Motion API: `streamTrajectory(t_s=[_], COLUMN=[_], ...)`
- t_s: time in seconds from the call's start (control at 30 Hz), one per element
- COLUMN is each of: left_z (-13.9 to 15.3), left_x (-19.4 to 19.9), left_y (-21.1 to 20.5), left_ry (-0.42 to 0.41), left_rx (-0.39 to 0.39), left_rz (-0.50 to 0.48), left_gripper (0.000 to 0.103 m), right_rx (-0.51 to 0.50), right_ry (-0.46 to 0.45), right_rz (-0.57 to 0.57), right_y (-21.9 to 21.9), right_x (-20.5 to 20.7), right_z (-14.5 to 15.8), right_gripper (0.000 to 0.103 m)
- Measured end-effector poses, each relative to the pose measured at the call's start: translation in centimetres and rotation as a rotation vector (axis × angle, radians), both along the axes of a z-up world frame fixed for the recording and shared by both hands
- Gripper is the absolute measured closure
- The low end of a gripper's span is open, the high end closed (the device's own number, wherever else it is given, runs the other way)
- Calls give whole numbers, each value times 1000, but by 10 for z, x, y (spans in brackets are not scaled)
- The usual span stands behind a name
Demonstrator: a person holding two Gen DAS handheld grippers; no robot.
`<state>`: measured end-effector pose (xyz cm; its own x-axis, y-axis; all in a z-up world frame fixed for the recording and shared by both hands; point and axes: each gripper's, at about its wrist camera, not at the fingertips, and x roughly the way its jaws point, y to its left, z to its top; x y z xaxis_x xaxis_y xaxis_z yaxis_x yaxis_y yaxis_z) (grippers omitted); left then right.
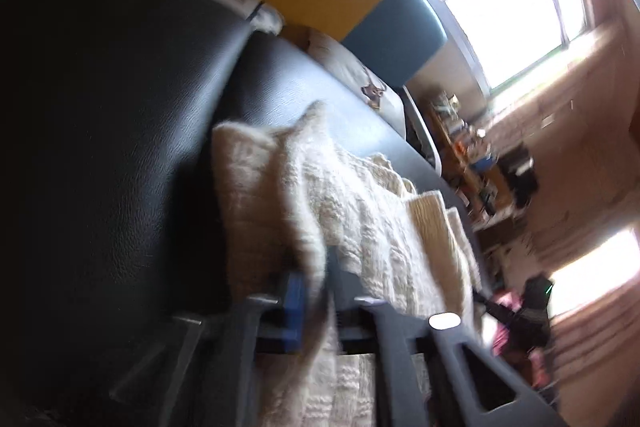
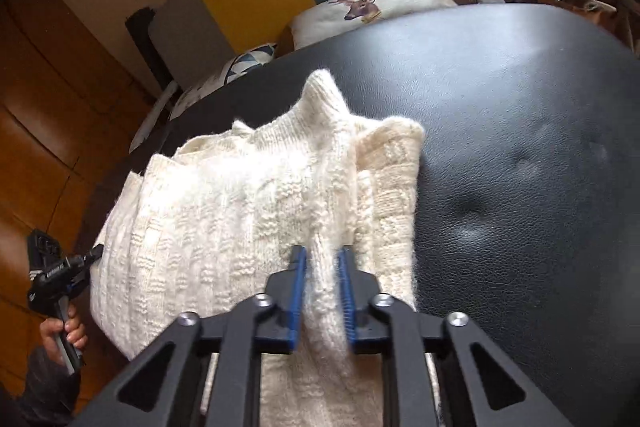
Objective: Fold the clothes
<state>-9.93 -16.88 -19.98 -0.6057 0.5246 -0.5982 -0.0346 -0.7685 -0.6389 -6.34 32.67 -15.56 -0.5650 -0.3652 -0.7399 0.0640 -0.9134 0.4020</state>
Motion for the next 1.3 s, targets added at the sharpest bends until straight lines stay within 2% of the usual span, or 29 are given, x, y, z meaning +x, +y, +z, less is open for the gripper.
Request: streamTrajectory(t_s=[0.1,0.13,0.23,0.3,0.37,0.4,0.43,0.47,0.57,0.63,0.7,0.77,0.9,0.97,1.07,1.1,1.17,1.2,1.27,1.3], left_z=[19,18,0,-9,-7,-3,2,8,25,37,49,58,58,51,36,32,24,21,21,21], left_x=[16,20,29,34,39,41,43,42,38,29,17,3,-23,-39,-60,-63,-69,-70,-64,-62], left_y=[-3,-6,-16,-23,-32,-36,-41,-43,-43,-32,-12,20,81,99,112,114,119,121,121,120], left_ry=[52,47,-23,-47,-36,-22,-10,1,36,69,91,120,157,127,73,67,54,54,81,91], left_rx=[-45,-54,-80,-32,18,43,62,60,-12,-49,-99,-198,-430,-492,-527,-529,-534,-534,-523,-510], left_rz=[0,8,41,57,93,116,135,143,157,111,31,-84,-264,-325,-385,-396,-418,-430,-454,-456], left_gripper=[98,98,98,96,90,86,85,85,83,82,81,79,79,76,70,67,63,63,70,87], right_rx=[26,30,45,-26,-87,-113,-122,-125,-97,-69,-13,65,223,267,288,287,273,280,314,340], right_ry=[-4,-13,-85,-66,-45,-34,-23,-8,81,129,155,166,185,164,110,89,38,19,10,16], right_rz=[-6,-11,-44,-77,-107,-121,-130,-140,-131,-88,-41,7,24,12,-8,-11,7,19,47,58], right_y=[1,3,12,18,24,27,30,32,28,15,-2,-22,-43,-41,-32,-29,-25,-26,-31,-34], right_x=[9,14,21,26,28,29,28,28,27,23,15,2,-30,-50,-78,-86,-96,-98,-95,-92], right_z=[5,5,-21,-28,-27,-26,-22,-17,6,18,25,29,27,22,10,5,-7,-13,-21,-22], right_gripper=[94,94,94,94,88,80,75,73,62,42,40,40,40,40,41,44,70,93,94,94])
